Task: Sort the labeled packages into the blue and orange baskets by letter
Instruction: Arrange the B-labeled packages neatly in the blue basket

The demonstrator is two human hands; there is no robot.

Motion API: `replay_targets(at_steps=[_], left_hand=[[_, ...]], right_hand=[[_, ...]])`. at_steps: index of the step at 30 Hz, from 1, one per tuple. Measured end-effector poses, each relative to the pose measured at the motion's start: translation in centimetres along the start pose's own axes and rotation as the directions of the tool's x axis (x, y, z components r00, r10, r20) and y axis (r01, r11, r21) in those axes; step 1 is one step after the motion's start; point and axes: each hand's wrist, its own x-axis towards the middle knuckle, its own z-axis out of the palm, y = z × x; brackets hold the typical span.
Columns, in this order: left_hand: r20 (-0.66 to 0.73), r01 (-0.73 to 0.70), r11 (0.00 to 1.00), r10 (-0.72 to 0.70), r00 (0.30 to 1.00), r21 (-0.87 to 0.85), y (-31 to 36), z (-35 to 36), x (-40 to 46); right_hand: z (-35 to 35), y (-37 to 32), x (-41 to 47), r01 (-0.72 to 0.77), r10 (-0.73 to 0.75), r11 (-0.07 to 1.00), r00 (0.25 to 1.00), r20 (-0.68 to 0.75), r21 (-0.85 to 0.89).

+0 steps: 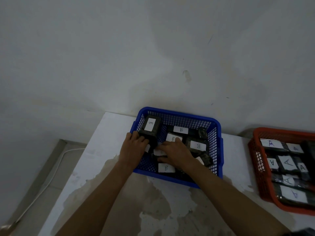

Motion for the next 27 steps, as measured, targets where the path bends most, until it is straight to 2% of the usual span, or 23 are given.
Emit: replay_targets(at_steps=[4, 6, 8, 11, 13, 15, 19, 23, 27], left_hand=[[-0.120, 0.008, 0.995, -0.020, 0.993, -0.095, 0.2, -0.4, -0.4], [-0.115, -0.014, 0.978, -0.010, 0.993, -0.207, 0.7, -0.5, -0.8], [-0.020, -0.021, 0.935, 0.015, 1.000, -0.353, 1.5, -0.3, -1.2], [0.202, 0.029, 0.863, 0.086, 0.976, -0.505, 3.0, -0.1, -1.2], [0.320, 0.060, 0.868, 0.116, 0.940, -0.492, 3.7, -0.1, -0.7], [0.404, 0.063, 0.911, 0.118, 0.907, -0.407, 4.1, -0.2, -0.1], [0.489, 0.031, 0.941, 0.146, 0.860, -0.336, 4.9, -0.6, 0.7], [0.533, 0.049, 0.926, 0.172, 0.829, -0.374, 5.2, -1.1, 0.8], [0.523, 0.059, 0.932, 0.147, 0.840, -0.357, 4.5, -1.3, 0.8]], right_hand=[[-0.1, 0.4, 0.2, -0.063, 0.063, 0.990, 0.998, -0.004, -0.126], [-0.4, 0.9, -0.2, -0.070, 0.070, 0.980, 0.998, -0.008, -0.187], [-1.0, 1.3, -1.0, -0.083, 0.082, 0.979, 0.997, -0.011, -0.186], [-2.7, 2.7, -3.0, -0.122, 0.122, 0.992, 0.992, -0.014, -0.018], [-4.0, 4.3, -5.0, -0.122, 0.122, 0.991, 0.992, 0.015, 0.059], [-4.9, 5.9, -7.4, -0.112, 0.109, 0.993, 0.991, 0.083, 0.036], [-5.4, 7.4, -10.6, -0.059, 0.093, 0.980, 0.980, 0.175, -0.192], [-4.8, 7.2, -10.8, -0.046, 0.081, 0.964, 0.989, 0.125, -0.262], [-5.0, 7.8, -11.1, -0.080, 0.090, 0.976, 0.995, 0.043, -0.202]])
